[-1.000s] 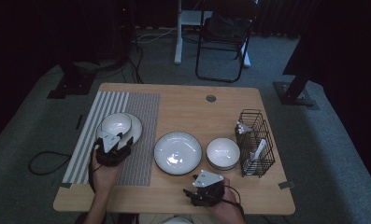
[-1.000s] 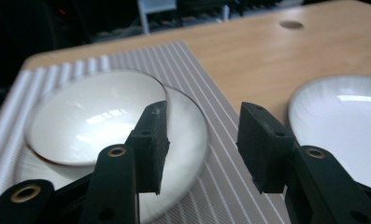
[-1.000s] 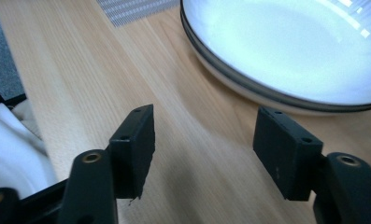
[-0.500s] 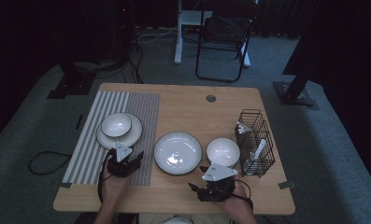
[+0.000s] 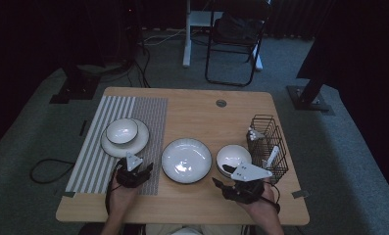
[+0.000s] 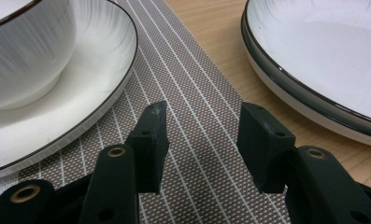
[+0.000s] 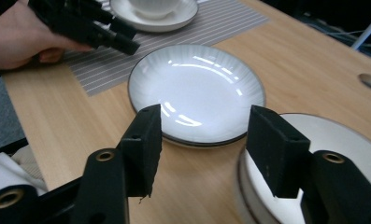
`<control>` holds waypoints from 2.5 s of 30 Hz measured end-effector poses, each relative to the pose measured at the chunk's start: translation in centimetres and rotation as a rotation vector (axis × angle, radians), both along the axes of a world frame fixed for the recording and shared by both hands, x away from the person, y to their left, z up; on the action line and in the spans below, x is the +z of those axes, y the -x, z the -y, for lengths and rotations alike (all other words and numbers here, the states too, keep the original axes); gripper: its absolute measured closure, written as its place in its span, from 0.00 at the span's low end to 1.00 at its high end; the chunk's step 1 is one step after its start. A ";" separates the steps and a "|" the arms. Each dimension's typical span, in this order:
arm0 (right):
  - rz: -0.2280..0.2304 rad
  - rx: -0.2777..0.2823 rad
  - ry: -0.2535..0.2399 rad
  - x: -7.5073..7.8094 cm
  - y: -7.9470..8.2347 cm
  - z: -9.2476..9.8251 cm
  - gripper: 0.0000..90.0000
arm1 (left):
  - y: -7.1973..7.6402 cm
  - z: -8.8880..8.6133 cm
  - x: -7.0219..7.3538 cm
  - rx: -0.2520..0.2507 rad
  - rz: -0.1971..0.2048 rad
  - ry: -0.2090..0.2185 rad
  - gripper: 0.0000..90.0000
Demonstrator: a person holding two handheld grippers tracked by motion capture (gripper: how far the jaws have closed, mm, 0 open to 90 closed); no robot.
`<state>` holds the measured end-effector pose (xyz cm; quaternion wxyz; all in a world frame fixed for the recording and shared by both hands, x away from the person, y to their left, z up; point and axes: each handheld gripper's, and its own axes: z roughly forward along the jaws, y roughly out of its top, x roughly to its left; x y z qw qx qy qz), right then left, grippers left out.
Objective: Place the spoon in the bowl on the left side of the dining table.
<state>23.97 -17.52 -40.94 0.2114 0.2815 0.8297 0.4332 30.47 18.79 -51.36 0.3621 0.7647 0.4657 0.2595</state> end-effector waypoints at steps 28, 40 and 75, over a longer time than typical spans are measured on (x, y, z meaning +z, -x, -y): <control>0.139 -0.276 -0.053 2.8 -0.5 8.3 0.50 | -0.3 -0.4 -0.6 0.022 -0.020 0.011 0.60; 0.068 -0.302 -0.031 0.2 -1.8 9.4 0.56 | -0.4 -0.4 -0.6 0.022 -0.025 0.016 0.59; 0.074 -0.307 -0.052 0.2 -1.0 11.0 0.87 | -0.4 -0.4 -0.6 0.021 -0.028 0.014 0.59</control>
